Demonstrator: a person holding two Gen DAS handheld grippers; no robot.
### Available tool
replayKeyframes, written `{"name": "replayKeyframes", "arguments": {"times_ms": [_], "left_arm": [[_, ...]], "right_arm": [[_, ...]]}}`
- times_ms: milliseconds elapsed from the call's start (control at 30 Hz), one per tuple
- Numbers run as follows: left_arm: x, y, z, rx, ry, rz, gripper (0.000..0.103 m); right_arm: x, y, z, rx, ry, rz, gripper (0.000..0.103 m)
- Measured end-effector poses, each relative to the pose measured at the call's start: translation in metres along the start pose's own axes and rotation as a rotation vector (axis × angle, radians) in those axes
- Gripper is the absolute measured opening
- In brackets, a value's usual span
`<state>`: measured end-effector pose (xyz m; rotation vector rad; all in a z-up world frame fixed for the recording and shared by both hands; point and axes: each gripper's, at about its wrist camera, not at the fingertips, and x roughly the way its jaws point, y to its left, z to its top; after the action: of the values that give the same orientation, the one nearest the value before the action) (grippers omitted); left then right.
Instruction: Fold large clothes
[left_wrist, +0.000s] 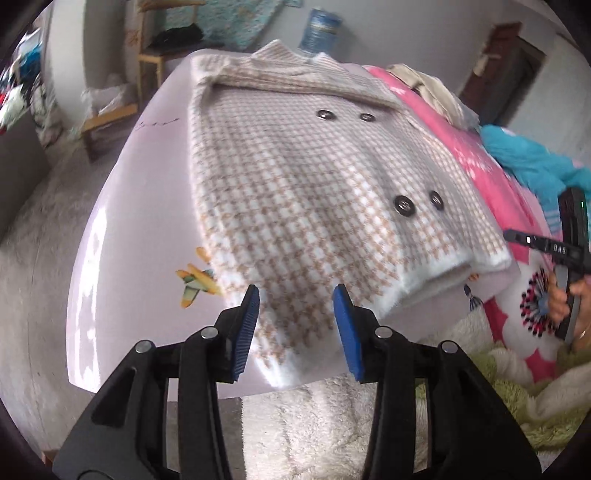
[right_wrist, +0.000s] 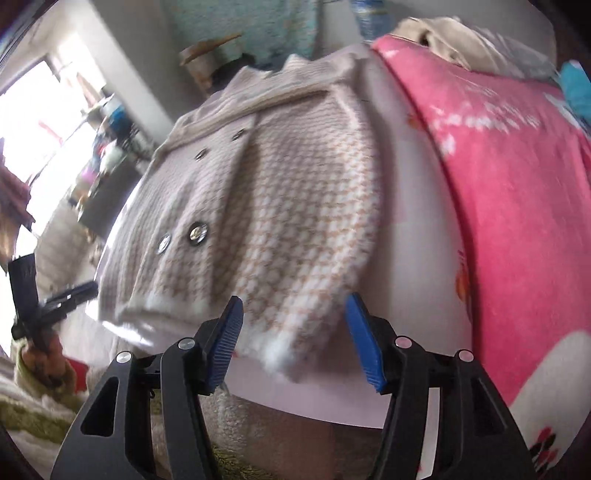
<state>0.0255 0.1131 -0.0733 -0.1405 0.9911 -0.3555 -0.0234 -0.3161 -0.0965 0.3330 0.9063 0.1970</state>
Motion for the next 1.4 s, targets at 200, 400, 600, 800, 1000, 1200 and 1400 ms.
{"name": "replayKeyframes", "arguments": {"times_ms": [200,400,600,800,1000,1200,1400], "left_arm": [[0.021,0.024,0.002,-0.132,0.059,0.048,0.04],[0.023,0.028,-0.007,-0.192,0.091,-0.008,0.039],[0.023,0.008,-0.015,-0.122,0.077,0.008,0.016],[-0.012,0.005,-0.003,-0.096,-0.041,-0.047,0.007],[-0.045,0.01,0.034,-0.11,-0.19,-0.078,0.007],[-0.043,0.018,0.077,-0.114,-0.273,-0.082,0.007],[-0.019,0.024,0.124,-0.126,-0.305,-0.07,0.009]], "right_arm": [[0.004,-0.041,-0.009,0.255,-0.036,0.034,0.057],[0.008,-0.038,-0.021,0.3,-0.002,0.094,0.054],[0.028,-0.02,-0.028,0.274,0.077,0.084,0.013],[0.002,-0.007,-0.019,0.23,-0.009,0.106,0.009],[-0.032,0.003,0.019,0.213,-0.153,0.194,0.009],[-0.028,0.006,0.07,0.199,-0.244,0.23,0.009],[0.003,0.005,0.12,0.203,-0.274,0.242,0.009]]}}
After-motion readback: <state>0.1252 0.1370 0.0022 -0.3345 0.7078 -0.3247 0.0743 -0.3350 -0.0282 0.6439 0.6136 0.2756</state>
